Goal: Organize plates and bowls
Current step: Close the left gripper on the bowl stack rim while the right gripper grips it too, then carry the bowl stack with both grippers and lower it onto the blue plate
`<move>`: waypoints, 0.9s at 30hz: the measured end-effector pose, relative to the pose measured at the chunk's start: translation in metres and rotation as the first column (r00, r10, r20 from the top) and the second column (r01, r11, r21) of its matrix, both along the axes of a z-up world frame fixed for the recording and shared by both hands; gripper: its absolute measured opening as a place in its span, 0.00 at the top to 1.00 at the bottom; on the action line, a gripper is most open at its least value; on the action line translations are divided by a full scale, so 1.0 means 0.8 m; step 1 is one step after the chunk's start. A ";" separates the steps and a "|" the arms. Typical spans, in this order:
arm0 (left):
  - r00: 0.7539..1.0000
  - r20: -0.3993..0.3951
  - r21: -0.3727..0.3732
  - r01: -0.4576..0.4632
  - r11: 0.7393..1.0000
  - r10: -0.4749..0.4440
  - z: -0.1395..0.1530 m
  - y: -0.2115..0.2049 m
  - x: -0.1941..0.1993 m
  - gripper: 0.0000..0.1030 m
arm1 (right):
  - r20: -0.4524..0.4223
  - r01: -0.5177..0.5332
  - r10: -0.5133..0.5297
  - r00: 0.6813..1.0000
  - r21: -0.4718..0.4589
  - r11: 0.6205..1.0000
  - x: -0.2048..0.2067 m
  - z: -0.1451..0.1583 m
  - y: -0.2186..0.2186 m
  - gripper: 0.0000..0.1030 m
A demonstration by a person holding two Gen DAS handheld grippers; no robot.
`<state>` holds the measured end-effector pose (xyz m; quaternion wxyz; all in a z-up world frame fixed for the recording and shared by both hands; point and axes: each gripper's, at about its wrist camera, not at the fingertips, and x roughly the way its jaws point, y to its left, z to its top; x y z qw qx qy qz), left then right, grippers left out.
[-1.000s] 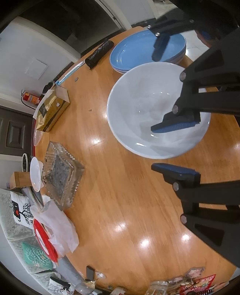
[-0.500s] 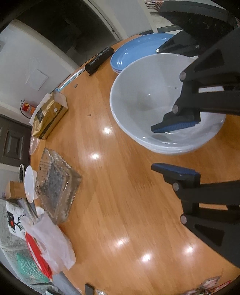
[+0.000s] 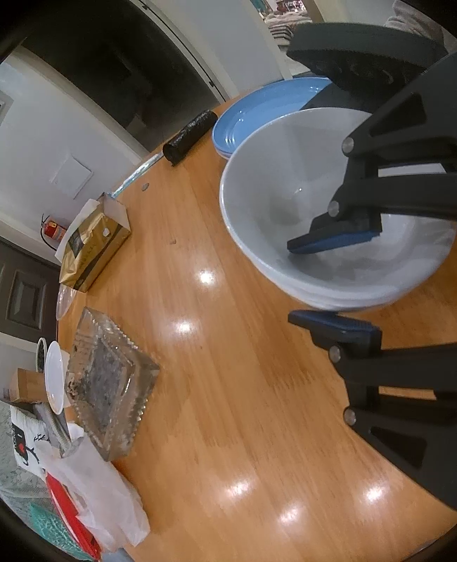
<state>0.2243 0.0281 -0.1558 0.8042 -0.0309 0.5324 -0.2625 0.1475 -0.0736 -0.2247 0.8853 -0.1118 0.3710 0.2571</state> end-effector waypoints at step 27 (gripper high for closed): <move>1.000 0.005 -0.052 -0.016 0.998 0.017 0.007 0.010 -0.010 0.71 | -0.005 -0.003 0.003 1.000 -0.033 0.999 0.013 -0.002 0.009 0.01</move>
